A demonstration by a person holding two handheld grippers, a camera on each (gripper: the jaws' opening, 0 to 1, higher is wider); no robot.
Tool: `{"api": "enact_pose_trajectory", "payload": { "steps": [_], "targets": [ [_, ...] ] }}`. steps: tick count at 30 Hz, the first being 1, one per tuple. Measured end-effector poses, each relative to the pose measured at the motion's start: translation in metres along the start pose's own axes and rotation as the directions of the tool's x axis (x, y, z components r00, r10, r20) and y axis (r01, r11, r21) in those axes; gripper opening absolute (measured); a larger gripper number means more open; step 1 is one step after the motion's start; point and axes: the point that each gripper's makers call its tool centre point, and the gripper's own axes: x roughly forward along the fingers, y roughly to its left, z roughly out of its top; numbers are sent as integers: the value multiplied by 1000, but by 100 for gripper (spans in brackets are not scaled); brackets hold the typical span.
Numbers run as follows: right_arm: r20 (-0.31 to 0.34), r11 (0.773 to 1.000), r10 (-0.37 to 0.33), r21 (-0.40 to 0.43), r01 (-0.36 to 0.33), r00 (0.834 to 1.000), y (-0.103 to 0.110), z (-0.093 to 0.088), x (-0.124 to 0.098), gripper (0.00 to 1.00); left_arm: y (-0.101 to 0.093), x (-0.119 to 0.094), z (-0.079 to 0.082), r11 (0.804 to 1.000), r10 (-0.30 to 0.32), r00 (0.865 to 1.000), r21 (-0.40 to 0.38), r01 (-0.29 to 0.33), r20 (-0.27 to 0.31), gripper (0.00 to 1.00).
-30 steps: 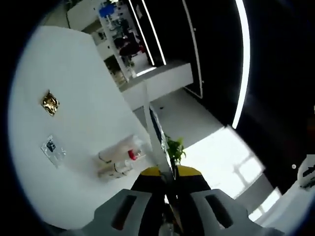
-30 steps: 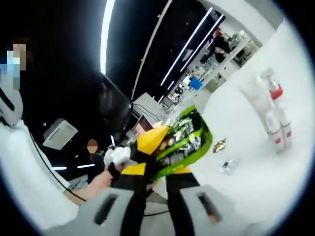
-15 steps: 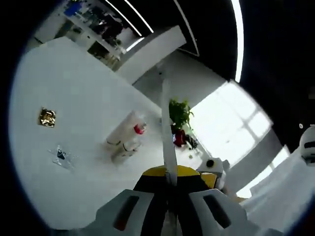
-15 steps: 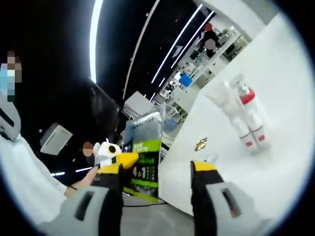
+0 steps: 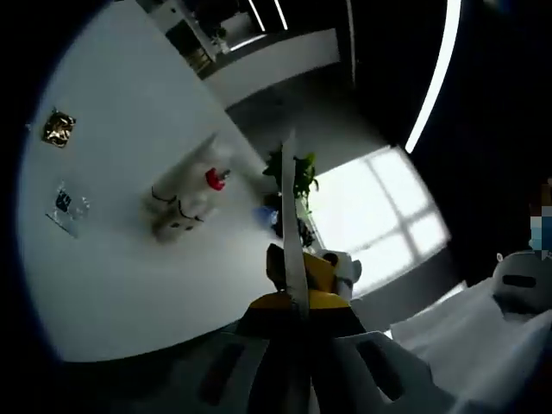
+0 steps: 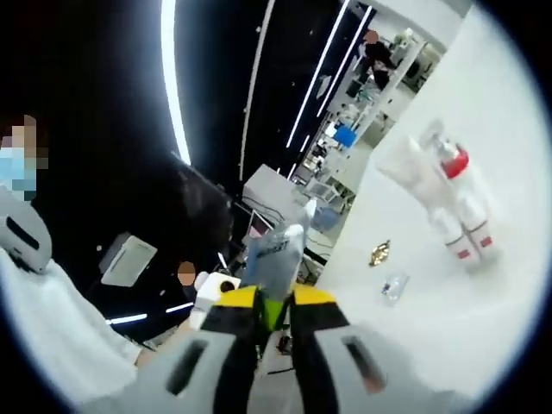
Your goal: Arrange the skincare products in the storage area until every visible bottle or jar stands upright without overlapping.
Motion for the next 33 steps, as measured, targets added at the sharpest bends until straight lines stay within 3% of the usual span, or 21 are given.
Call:
{"api": "enact_pose_trajectory", "payload": {
  "steps": [1,4,8,16,20,23,26,28,30,33],
  "targets": [
    [17,999,26,23,-27,1000,5,3,0,3,1,1,0,1000,5,1000,9,-5,3,0],
    [82,999,38,28,-40,996,7,14,-3,1,-1,6,10,990,-15,997,144,4,71,2],
    [179,992,51,103,-70,983,8,32,-9,1,4,6,5,987,2,998,160,-13,67,10],
    [162,997,-19,77,7,987,-9,31,-12,1,17,-2,4,994,20,995,107,-31,99,4],
    [142,997,-81,29,77,987,-17,25,-8,2,22,-5,2,998,31,996,43,-35,86,0],
    [121,986,-148,-62,156,982,-26,21,-7,6,24,-7,-1,999,25,997,-29,-23,79,0],
    [66,958,-203,-192,212,977,-31,11,-5,20,27,-9,-1,999,37,996,-28,-35,81,0],
    [22,950,-223,-220,223,974,-31,1,-1,40,29,-10,0,998,44,995,-43,-40,85,0],
    [1,944,-234,-240,228,972,-32,-5,3,53,32,-11,0,998,50,995,-47,-46,87,0],
    [-4,942,-228,-254,219,974,-29,-10,5,56,35,-16,1,997,52,995,-55,-48,86,0]
  ]
}}
